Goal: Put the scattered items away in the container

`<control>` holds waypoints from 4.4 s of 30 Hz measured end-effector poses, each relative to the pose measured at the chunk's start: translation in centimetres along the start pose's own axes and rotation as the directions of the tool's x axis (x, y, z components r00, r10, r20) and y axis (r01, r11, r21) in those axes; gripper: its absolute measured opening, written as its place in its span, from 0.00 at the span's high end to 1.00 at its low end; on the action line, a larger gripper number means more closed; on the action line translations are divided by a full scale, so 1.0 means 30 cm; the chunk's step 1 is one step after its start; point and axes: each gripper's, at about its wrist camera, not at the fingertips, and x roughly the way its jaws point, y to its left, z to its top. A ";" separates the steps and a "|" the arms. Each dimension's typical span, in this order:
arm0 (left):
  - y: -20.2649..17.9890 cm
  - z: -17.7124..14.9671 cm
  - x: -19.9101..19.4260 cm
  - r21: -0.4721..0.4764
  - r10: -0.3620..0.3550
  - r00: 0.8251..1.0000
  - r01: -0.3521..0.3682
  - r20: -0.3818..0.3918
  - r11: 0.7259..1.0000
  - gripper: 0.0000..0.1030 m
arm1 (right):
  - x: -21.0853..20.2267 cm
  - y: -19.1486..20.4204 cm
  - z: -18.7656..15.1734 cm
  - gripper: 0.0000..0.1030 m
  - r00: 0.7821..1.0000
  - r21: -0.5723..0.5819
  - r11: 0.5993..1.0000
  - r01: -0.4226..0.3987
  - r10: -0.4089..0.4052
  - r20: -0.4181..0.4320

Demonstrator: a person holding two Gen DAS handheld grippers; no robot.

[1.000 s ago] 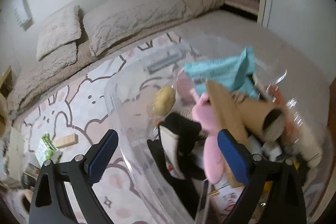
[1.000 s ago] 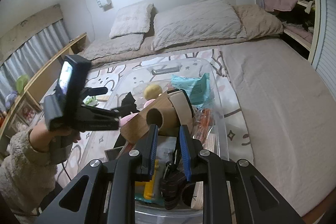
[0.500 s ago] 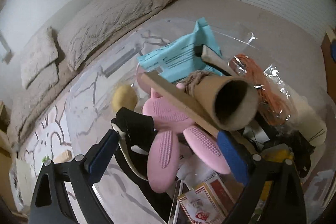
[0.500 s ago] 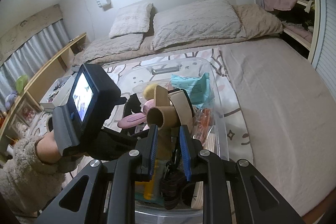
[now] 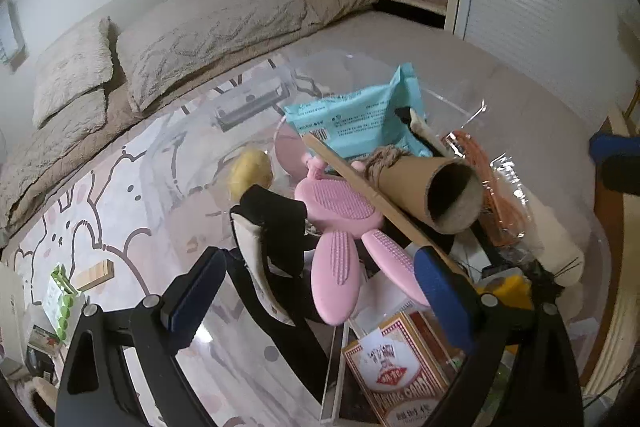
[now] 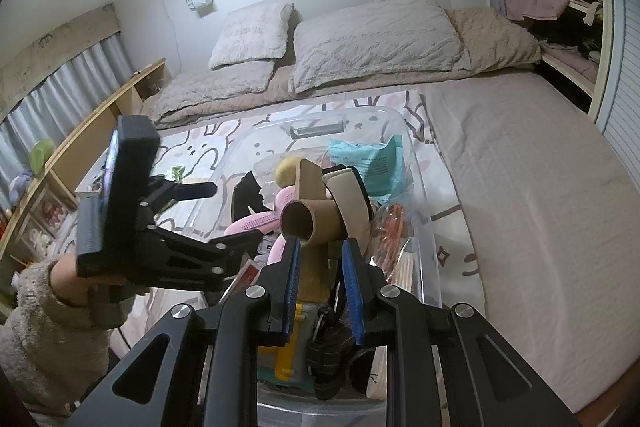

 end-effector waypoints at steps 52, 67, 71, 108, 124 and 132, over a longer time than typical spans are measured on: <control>0.167 -0.203 -0.659 -0.119 -0.021 0.932 0.068 0.362 0.990 0.00 | -0.213 0.316 -0.039 0.00 0.955 -0.050 0.986 0.160 -0.141 0.260; 0.149 -0.383 -0.855 -0.128 -0.009 0.880 0.079 0.475 0.989 0.00 | -0.360 0.471 -0.202 0.00 0.900 -0.125 0.952 0.281 -0.216 0.378; 0.152 -0.438 -0.883 -0.138 0.001 0.872 0.076 0.489 0.987 0.00 | -0.382 0.497 -0.238 0.00 0.891 -0.132 0.948 0.289 -0.216 0.398; 0.135 -0.786 -0.872 -0.198 0.111 0.887 -0.023 0.448 0.980 0.00 | -0.370 0.628 -0.468 0.00 0.882 -0.141 0.929 0.342 -0.266 0.388; 0.126 -0.817 -0.830 -0.195 0.110 0.904 -0.030 0.414 0.980 0.00 | -0.326 0.626 -0.503 0.00 0.896 -0.133 0.933 0.335 -0.272 0.350; 0.129 -0.822 -0.818 -0.200 0.116 0.907 -0.036 0.404 0.979 0.00 | -0.317 0.624 -0.502 0.00 0.894 -0.133 0.928 0.347 -0.284 0.346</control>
